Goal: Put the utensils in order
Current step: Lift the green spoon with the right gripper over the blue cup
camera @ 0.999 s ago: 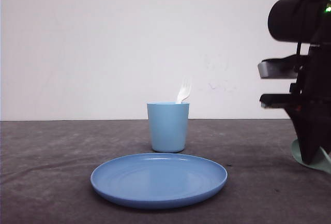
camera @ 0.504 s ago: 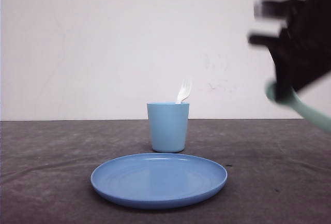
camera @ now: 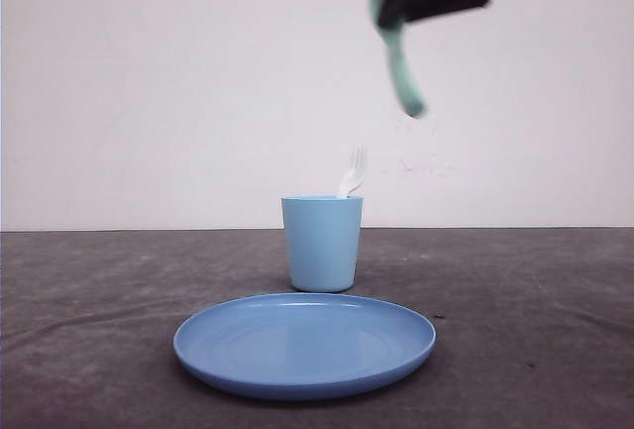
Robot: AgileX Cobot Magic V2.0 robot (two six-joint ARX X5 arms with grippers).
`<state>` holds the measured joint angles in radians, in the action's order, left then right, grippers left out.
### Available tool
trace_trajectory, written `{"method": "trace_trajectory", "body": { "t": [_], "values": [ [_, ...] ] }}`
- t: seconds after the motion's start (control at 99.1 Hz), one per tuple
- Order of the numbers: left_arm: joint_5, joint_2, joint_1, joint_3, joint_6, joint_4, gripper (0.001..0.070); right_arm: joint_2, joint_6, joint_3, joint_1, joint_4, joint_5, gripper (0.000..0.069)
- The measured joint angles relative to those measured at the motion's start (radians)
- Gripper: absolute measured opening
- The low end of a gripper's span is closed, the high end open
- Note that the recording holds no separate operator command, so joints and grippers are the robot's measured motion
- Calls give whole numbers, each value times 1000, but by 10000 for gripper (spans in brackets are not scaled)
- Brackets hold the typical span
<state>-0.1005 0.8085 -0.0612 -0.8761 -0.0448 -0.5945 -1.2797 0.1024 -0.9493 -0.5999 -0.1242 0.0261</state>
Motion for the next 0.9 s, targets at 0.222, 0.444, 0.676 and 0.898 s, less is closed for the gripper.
{"method": "trace_trajectory", "body": {
  "t": [0.222,0.444,0.676,0.898],
  "values": [
    [0,0,0,0,0,0,276,-100,-63,0,-40,-211,0,46],
    [-3,0,0,0,0,0,276,-236,-161,0,-43,-396,0,45],
    [-3,0,-2,0,0,0,276,-345,-245,0,-43,-475,0,45],
    [-3,0,-2,0,0,0,276,-433,-282,-40,-43,-475,0,45]
  ]
}}
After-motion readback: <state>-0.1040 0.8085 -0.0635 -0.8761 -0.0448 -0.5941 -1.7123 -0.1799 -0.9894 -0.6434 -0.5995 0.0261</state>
